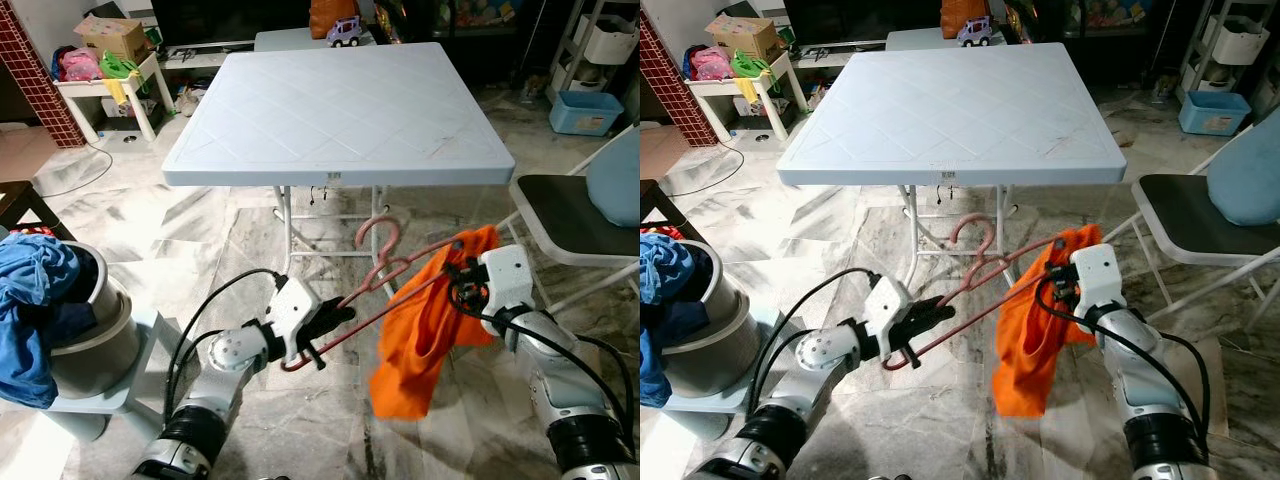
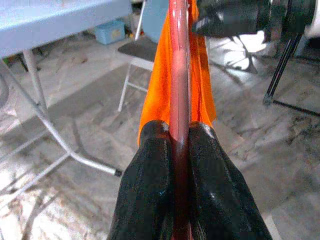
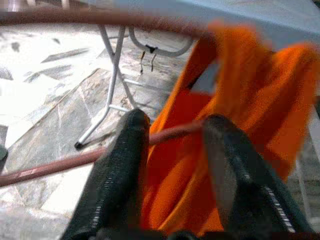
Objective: Hang hanger
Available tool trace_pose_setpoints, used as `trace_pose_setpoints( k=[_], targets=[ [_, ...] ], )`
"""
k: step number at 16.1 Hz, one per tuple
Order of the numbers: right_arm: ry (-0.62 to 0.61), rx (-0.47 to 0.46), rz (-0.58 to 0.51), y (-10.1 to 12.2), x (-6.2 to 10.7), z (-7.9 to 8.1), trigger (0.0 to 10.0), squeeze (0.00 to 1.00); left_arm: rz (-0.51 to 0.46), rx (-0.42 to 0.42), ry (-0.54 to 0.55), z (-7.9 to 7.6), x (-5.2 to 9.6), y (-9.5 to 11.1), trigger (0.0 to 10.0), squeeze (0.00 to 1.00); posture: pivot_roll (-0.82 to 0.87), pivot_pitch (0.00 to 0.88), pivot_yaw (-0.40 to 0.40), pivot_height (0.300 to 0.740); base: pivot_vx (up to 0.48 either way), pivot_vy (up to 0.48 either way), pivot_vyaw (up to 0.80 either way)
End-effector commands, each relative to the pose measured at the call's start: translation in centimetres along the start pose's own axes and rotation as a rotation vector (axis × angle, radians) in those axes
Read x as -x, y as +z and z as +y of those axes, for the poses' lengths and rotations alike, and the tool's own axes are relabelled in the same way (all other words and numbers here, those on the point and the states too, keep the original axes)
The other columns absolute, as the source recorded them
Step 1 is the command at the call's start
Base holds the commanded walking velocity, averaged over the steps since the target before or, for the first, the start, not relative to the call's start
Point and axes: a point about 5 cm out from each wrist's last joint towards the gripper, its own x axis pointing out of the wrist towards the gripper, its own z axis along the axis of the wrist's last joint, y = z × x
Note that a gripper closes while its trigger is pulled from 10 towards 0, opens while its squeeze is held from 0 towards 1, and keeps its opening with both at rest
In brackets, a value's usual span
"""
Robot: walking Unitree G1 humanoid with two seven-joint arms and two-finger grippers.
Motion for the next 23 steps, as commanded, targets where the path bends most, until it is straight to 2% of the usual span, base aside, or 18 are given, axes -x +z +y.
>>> trace_pose_setpoints(
  k=[1,2,4,5,6,7,15,17,23],
  targets=[
    [-0.002,0.027,-0.011,0.4,0.1,0.0,10.0,1.00,-0.058,-0.018,0.025,0.8,-0.2,1.5,0.0,0.00,-0.13,0.036,0.059,0.740,0.000,0.000,0.00],
    [-0.010,0.016,-0.013,0.4,0.0,0.1,10.0,1.00,-0.062,-0.018,0.023,0.7,-0.2,1.5,0.0,0.00,-0.13,0.036,0.059,0.740,0.000,0.000,0.00],
    [-0.025,0.059,-0.007,0.3,-0.2,0.2,10.0,1.00,-0.066,-0.020,0.017,0.6,-0.2,1.6,0.0,0.00,-0.13,0.037,0.059,0.740,0.000,0.000,0.00],
    [-0.049,0.067,-0.011,0.5,-0.3,0.0,10.0,0.78,-0.066,-0.021,0.014,0.6,-0.3,1.6,0.0,0.00,-0.13,0.037,0.059,0.740,0.000,0.000,0.00],
    [-0.061,0.066,-0.011,0.5,-0.4,-0.1,10.0,0.78,-0.066,-0.021,0.012,0.6,-0.2,1.6,0.0,0.00,-0.13,0.037,0.059,0.740,0.000,0.000,0.00],
    [-0.088,0.054,-0.021,0.7,-0.5,-0.4,10.0,0.00,-0.067,-0.020,0.010,0.5,-0.2,1.6,0.0,0.00,-0.13,0.038,0.059,0.740,0.000,0.000,0.00],
    [-0.192,0.043,-0.052,1.5,-1.2,-1.9,10.0,0.00,-0.067,-0.012,-0.012,0.0,-0.2,1.6,0.0,0.00,-0.12,0.034,0.054,0.740,0.000,0.000,0.00],
    [-0.214,0.038,-0.052,1.4,-1.0,-2.6,0.0,0.00,-0.067,-0.013,-0.013,0.1,-0.2,1.6,0.0,0.00,-0.12,0.034,0.052,0.740,0.000,0.000,0.00],
    [-0.245,0.041,-0.051,1.2,-1.0,-3.5,0.0,0.00,-0.065,-0.013,-0.022,0.0,-0.1,1.5,0.0,0.00,-0.12,0.029,0.050,0.740,0.000,0.000,0.00]
  ],
)
